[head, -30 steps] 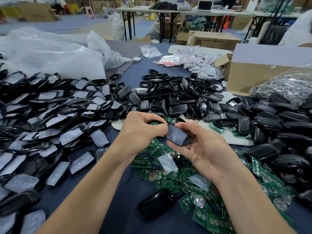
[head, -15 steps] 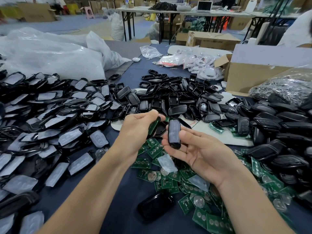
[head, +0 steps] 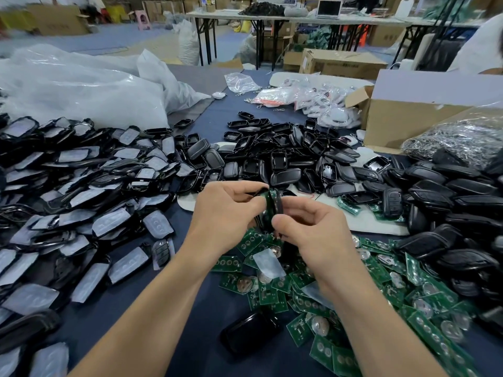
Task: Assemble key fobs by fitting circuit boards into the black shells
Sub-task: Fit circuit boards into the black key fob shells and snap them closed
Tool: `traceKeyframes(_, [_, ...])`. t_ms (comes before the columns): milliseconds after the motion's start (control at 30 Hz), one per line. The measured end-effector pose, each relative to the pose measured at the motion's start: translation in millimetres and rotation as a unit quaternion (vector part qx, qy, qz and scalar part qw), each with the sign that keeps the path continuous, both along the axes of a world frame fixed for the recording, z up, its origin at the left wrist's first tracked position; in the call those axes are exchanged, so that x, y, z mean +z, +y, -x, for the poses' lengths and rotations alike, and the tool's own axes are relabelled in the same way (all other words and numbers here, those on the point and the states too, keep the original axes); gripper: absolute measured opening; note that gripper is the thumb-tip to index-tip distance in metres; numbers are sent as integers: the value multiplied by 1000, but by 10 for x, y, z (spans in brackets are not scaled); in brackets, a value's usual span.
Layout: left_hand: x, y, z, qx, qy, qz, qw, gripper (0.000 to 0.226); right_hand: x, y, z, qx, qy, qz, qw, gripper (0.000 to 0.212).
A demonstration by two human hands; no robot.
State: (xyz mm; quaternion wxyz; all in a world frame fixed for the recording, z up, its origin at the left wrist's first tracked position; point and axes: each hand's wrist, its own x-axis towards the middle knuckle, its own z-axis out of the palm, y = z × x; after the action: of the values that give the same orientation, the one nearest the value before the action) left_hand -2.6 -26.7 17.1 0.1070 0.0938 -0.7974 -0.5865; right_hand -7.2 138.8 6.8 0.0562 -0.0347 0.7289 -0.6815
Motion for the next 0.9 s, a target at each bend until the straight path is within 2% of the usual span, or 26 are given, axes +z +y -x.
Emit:
traceKeyframes(167, [14,39,-8,-43,-17,-45,998,24,-17,-47,-37,-30,93,-78,992,29])
traceKeyframes(300, [41,1,-17,-117,-42,-111,986,42,-26,-18,-6,-54,100,-85,990,32])
traceKeyframes(400, [31,-25,-20,-145,-37,-100,984,42,-27,-5,13,-49,93,-82,991,35])
traceKeyframes(600, [-6,-67,10,-128,6,-111,986,44,-18,48,29,-35,102,-94,990,39])
traceKeyframes(900, [28,-65,9,-120,31,-69,990,51,-11,68,23,-27,112,-116,987,40])
